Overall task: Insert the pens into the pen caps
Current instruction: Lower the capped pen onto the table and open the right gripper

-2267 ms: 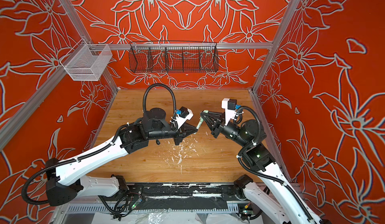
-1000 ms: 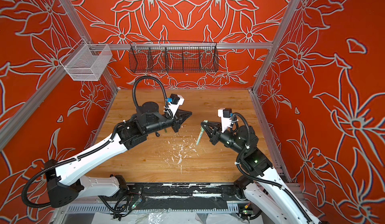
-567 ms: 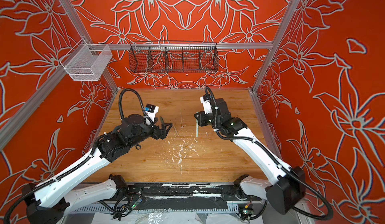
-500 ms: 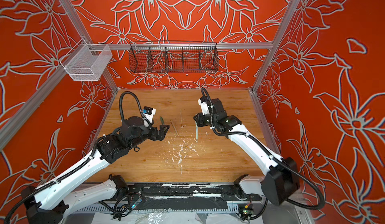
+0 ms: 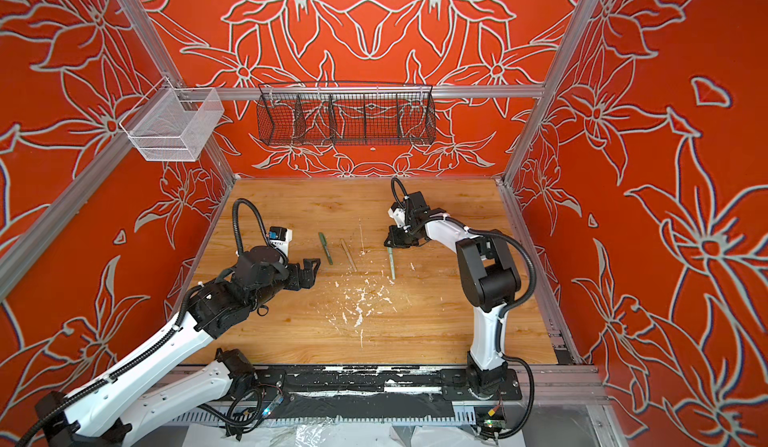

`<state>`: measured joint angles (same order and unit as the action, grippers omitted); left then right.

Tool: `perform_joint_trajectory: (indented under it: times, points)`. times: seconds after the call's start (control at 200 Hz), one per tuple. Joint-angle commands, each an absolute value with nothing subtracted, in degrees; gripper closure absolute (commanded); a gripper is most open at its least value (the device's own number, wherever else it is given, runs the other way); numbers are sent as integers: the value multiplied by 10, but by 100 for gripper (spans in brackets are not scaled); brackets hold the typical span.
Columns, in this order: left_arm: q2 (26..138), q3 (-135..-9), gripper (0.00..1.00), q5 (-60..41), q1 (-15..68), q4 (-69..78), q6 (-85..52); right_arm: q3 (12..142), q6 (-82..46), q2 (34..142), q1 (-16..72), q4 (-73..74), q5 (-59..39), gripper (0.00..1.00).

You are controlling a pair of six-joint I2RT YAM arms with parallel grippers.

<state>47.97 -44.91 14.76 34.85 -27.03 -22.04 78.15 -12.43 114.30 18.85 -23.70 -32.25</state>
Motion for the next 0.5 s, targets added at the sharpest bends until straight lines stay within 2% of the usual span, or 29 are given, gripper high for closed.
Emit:
perform_joint_trajectory:
  times: [0.0, 0.165, 0.225, 0.495]
  points:
    - [477, -444, 3, 170, 345, -278, -231, 800, -104, 1170, 183, -228, -352, 100]
    - [479, -439, 3, 182, 342, -282, -230, 805, -108, 1190, 177, -216, -348, 100]
    - [478, -438, 3, 184, 340, -281, -230, 807, -104, 1189, 176, -220, -340, 89]
    - [475, -436, 3, 192, 332, -277, -221, 802, -100, 1165, 171, -221, -317, 58]
